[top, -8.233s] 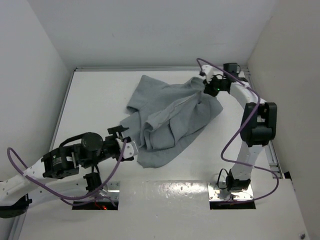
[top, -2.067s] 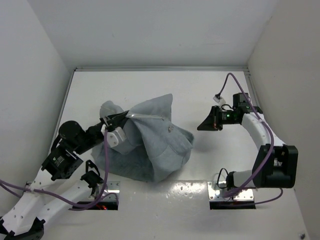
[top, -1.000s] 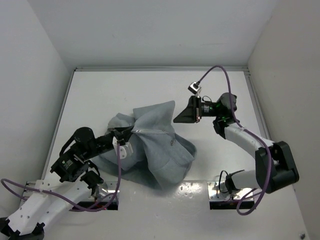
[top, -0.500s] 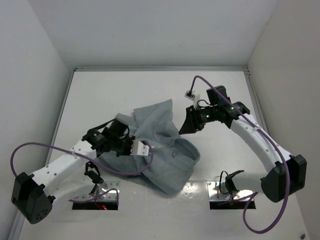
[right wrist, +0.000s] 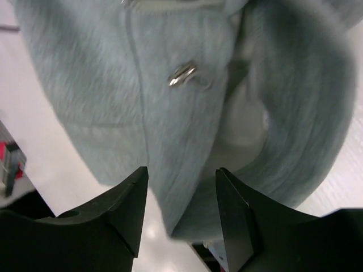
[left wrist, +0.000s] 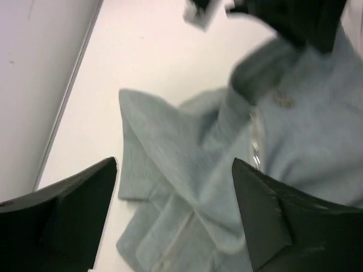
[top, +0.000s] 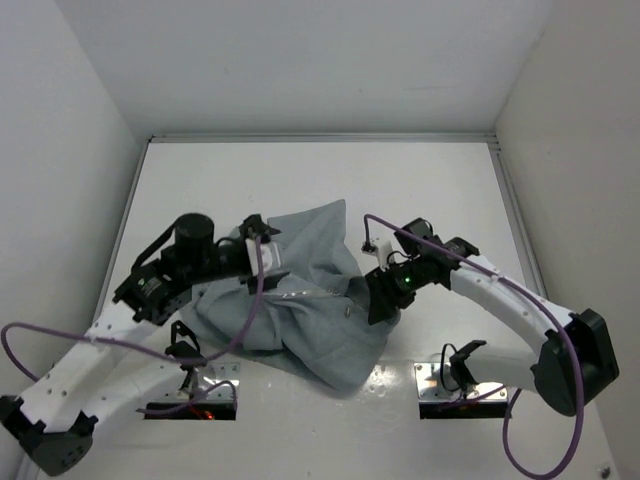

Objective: Zip up the jacket

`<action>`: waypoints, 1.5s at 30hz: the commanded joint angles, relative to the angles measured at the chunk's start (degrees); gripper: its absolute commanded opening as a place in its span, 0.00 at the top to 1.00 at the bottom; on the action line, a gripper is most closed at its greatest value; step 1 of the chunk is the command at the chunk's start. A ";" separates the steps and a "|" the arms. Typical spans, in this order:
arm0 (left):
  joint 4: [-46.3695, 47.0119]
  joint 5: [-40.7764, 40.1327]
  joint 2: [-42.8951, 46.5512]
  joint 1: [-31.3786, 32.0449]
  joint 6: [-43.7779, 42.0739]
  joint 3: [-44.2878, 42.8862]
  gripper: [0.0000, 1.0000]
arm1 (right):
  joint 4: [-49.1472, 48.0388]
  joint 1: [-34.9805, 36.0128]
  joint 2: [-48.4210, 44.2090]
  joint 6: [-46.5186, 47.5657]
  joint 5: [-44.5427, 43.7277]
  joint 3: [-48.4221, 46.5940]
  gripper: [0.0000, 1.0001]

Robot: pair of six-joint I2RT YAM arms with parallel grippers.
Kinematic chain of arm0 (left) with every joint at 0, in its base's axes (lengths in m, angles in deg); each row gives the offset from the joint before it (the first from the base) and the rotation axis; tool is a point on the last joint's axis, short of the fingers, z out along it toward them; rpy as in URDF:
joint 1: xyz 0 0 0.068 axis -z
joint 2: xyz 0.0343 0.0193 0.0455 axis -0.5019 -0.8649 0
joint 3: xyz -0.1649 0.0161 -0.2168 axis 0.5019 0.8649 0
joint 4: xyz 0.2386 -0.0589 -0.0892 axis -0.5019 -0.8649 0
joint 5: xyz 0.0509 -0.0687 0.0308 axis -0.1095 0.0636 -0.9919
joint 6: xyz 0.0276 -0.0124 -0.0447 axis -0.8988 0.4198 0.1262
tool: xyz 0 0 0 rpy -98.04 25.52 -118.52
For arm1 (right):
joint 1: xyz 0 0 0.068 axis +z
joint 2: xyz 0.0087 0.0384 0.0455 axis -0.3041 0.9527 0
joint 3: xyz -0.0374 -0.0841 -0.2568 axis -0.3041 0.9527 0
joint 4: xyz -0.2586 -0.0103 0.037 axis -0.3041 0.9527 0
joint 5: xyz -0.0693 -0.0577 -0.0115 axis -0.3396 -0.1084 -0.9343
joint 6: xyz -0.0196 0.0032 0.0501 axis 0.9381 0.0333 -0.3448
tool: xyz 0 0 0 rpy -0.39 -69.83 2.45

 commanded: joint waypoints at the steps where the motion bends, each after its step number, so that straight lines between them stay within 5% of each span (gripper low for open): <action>1: 7.29 1.93 -11.01 -0.66 8.43 -2.83 0.24 | -7.70 -0.24 3.17 -9.71 -4.45 -0.70 0.49; 6: 14.15 3.59 -20.79 0.04 9.31 -2.22 0.38 | -15.35 -2.18 11.08 -20.64 -3.38 -3.43 0.47; 14: 16.52 0.27 -36.09 3.19 6.15 -6.70 0.80 | -12.11 -3.32 17.94 -30.13 -11.91 -0.35 0.77; 17: 15.57 -4.04 -43.99 4.35 6.14 -8.72 0.88 | -11.13 -7.97 24.79 -34.71 -10.00 -3.06 0.79; 22: 14.34 -13.95 -55.15 3.57 7.45 -13.45 0.90 | -10.17 -16.40 30.23 -34.98 -10.95 -11.14 0.77; 28: 8.45 -11.10 -74.04 -3.02 19.65 -34.97 0.92 | -7.70 -25.64 37.44 -32.35 -10.43 -25.37 0.69; 32: 8.44 -7.30 -86.35 -7.07 31.70 -55.14 0.92 | -8.13 -28.81 41.68 -26.66 1.49 -36.78 0.63; 37: 10.46 -8.09 -98.84 -8.30 39.63 -73.82 0.92 | -8.86 -29.34 36.94 -14.64 13.66 -38.23 0.34; 42: 9.86 9.03 -84.92 -9.80 24.72 -65.11 0.70 | 1.76 -27.41 28.77 3.55 14.45 -36.04 0.37; 43: 4.80 11.66 -78.35 -9.80 17.20 -60.97 0.66 | 6.31 -27.40 26.41 6.12 14.36 -33.69 0.45; 45: -2.51 12.73 -73.21 -9.28 9.52 -57.88 0.64 | 8.97 -27.05 23.33 12.99 14.80 -31.48 0.48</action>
